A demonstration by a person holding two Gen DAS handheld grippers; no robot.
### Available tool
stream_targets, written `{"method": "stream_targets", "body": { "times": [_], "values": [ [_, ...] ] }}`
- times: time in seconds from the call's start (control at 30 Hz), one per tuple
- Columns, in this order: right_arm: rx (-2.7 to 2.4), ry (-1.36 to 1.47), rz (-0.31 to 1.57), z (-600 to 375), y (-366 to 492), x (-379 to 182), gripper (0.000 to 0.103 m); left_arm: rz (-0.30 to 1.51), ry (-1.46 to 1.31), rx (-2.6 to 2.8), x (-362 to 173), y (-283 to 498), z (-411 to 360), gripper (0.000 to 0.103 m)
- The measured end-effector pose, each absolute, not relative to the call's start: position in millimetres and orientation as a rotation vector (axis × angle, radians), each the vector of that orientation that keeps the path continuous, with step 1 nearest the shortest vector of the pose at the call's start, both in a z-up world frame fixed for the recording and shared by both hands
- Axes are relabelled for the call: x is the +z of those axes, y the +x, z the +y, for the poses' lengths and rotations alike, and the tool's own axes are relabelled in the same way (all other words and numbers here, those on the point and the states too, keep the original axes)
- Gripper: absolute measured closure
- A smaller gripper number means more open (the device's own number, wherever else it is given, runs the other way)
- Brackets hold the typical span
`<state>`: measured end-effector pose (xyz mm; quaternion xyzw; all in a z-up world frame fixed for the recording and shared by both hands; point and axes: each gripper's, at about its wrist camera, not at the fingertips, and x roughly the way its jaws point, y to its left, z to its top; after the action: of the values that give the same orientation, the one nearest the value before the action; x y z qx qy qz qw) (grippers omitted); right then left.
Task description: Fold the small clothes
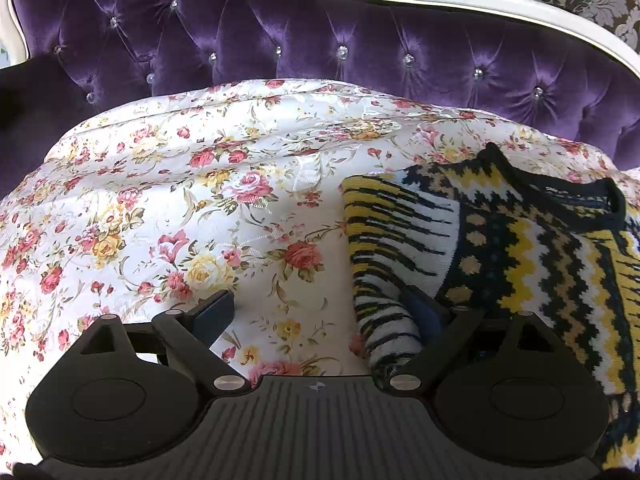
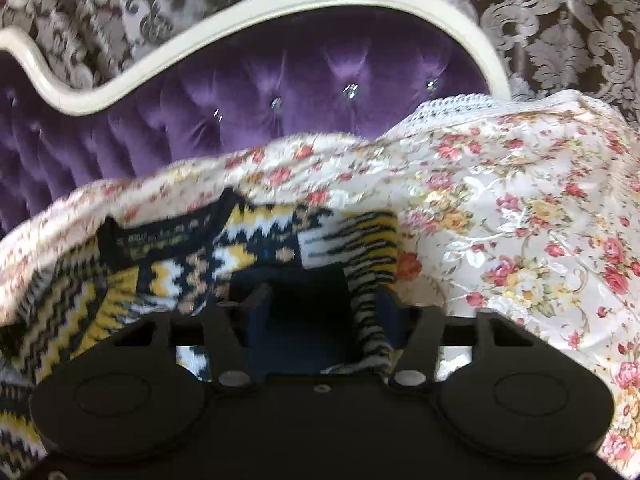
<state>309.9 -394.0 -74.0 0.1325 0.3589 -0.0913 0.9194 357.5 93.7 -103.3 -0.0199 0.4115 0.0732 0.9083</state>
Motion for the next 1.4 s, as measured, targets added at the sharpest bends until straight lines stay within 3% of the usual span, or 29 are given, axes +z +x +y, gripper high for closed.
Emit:
{"method": "stream_targets", "body": {
  "times": [0.03, 0.27, 0.43, 0.47, 0.57, 0.67, 0.7, 0.83, 1.4],
  "values": [
    [-0.195, 0.274, 0.745, -394, 309, -73, 0.094, 0.849, -0.042, 0.152, -103, 357, 94, 0.01],
    [-0.201, 0.326, 0.594, -397, 277, -38, 0.095, 0.85, -0.043, 0.155, -103, 358, 94, 0.01],
    [-0.232, 0.342, 0.651, -407, 279, -42, 0.094, 0.848, -0.051, 0.159, -103, 358, 94, 0.01],
    [-0.239, 0.329, 0.675, -405, 281, -44, 0.087, 0.848, -0.055, 0.158, -103, 358, 95, 0.01],
    [-0.271, 0.248, 0.707, -392, 282, -51, 0.082, 0.844, -0.076, 0.155, -102, 358, 97, 0.01],
    [-0.257, 0.16, 0.71, -373, 279, -56, 0.04, 0.846, -0.109, 0.145, -97, 356, 101, 0.012],
    [-0.257, 0.134, 0.72, -368, 279, -59, 0.035, 0.849, -0.125, 0.141, -94, 354, 102, 0.012],
    [-0.277, 0.084, 0.819, -360, 282, -77, 0.036, 0.838, -0.126, 0.134, -79, 340, 100, 0.013],
    [-0.133, 0.313, 0.722, -329, 143, -14, 0.023, 0.794, -0.06, -0.085, -13, 195, 60, 0.013]
  ]
}}
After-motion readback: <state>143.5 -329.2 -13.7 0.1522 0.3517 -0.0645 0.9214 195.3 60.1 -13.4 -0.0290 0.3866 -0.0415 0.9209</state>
